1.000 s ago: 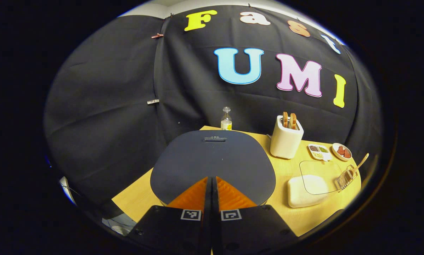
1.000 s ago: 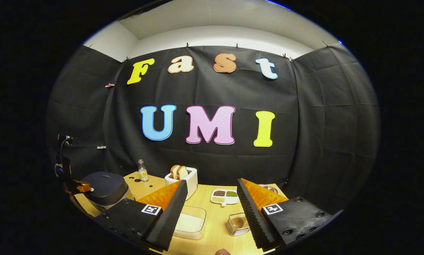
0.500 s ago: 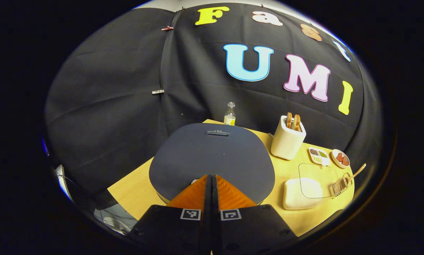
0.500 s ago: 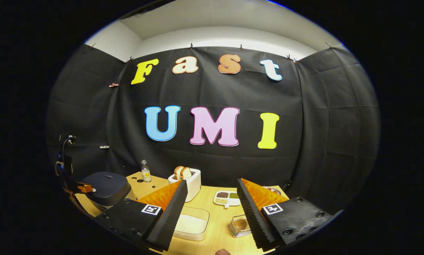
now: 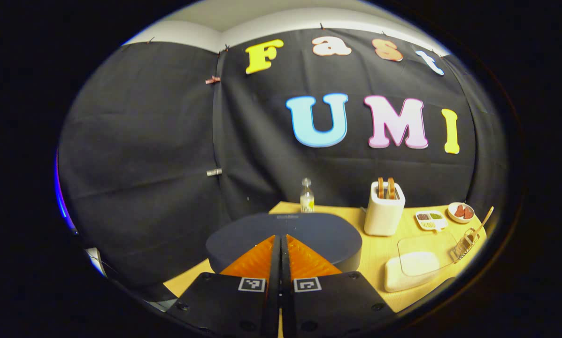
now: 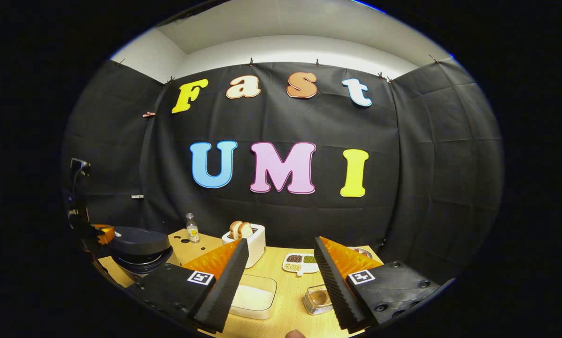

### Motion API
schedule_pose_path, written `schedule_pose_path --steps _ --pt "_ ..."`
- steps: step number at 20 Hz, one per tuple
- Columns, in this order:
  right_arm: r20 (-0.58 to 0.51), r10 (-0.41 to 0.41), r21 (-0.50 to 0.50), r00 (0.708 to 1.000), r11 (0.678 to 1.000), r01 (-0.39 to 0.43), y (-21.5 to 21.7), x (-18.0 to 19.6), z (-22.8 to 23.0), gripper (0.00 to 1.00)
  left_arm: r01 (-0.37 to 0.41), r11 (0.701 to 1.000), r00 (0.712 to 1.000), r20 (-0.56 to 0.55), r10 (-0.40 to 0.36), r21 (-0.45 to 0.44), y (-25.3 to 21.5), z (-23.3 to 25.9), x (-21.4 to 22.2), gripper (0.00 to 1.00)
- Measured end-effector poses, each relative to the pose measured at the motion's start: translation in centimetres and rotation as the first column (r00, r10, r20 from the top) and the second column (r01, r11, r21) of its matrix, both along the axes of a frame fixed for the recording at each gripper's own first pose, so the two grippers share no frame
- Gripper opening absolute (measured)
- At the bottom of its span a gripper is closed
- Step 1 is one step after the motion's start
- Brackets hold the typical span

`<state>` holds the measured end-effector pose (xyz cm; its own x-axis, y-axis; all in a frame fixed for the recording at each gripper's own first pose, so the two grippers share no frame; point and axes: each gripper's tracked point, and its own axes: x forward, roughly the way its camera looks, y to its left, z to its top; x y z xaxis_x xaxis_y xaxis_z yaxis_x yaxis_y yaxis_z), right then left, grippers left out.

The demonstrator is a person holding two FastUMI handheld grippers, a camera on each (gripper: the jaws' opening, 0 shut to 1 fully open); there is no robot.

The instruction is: Close the left gripper, press the button to open the rice cooker; take a wooden spoon from the chopstick holder with the right hand, scoop a spoonful of rice and pour it into the rice cooker, then put the wooden spoon back into the chopstick holder.

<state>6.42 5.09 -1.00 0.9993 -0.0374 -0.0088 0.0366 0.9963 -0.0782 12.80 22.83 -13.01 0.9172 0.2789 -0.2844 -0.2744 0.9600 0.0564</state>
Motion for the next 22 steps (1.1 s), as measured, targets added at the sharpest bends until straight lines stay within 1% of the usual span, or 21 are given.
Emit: schedule_pose_path --steps 4,6,8,10,13,16,18,19,20,21,22 --pt "-0.003 -0.004 0.011 1.000 1.000 0.004 -0.4 0.2 -0.1 0.88 0.007 0.999 0.999 0.049 -0.010 0.052 -0.6 2.1 0.6 0.10" --pt "-0.004 -0.005 0.009 1.000 1.000 0.005 -0.6 0.3 -0.2 0.88 0.006 0.997 0.998 0.068 -0.012 0.081 -0.8 3.0 0.5 0.15" --pt "-0.010 -0.006 0.012 1.000 1.000 0.006 -0.8 0.3 -0.3 0.88 0.011 0.996 0.995 0.095 -0.020 0.090 -1.5 4.1 0.1 0.30" --pt "-0.015 -0.009 0.014 1.000 1.000 0.009 -1.2 0.4 -0.6 0.88 0.012 0.995 0.994 0.111 -0.023 0.095 -1.8 4.4 0.0 0.48" --pt "-0.024 -0.017 0.020 1.000 1.000 0.018 -1.9 0.5 -0.9 0.88 -0.001 0.996 0.993 0.121 -0.010 0.090 -1.7 4.9 0.0 0.48" --pt "-0.043 -0.038 0.025 0.998 0.999 0.039 -3.2 0.7 -1.9 0.88 0.002 0.996 0.993 0.118 -0.012 0.085 -2.3 4.8 -0.4 0.52" --pt "-0.059 -0.053 0.022 0.997 0.998 0.054 -4.2 0.8 -2.7 0.88 -0.003 0.997 0.993 0.117 -0.006 0.081 -2.5 4.9 -0.7 0.59" --pt "-0.069 -0.065 0.022 0.995 0.998 0.066 -4.8 0.8 -3.1 0.88 -0.005 0.997 0.993 0.118 -0.004 0.076 -2.7 4.9 -1.0 0.68" --pt "-0.080 -0.072 0.024 0.994 0.997 0.074 -5.4 0.8 -3.7 0.88 -0.009 0.997 0.994 0.114 0.000 0.073 -2.8 4.8 -1.3 0.73" --pt "-0.091 -0.085 0.024 0.992 0.996 0.087 -6.1 0.8 -4.2 0.88 -0.011 0.997 0.994 0.111 0.003 0.070 -2.9 4.8 -1.5 0.88" --pt "-0.106 -0.100 0.023 0.989 0.994 0.103 -7.0 1.0 -4.9 0.88 -0.012 0.998 0.994 0.110 0.004 0.070 -3.1 4.8 -1.9 0.88"
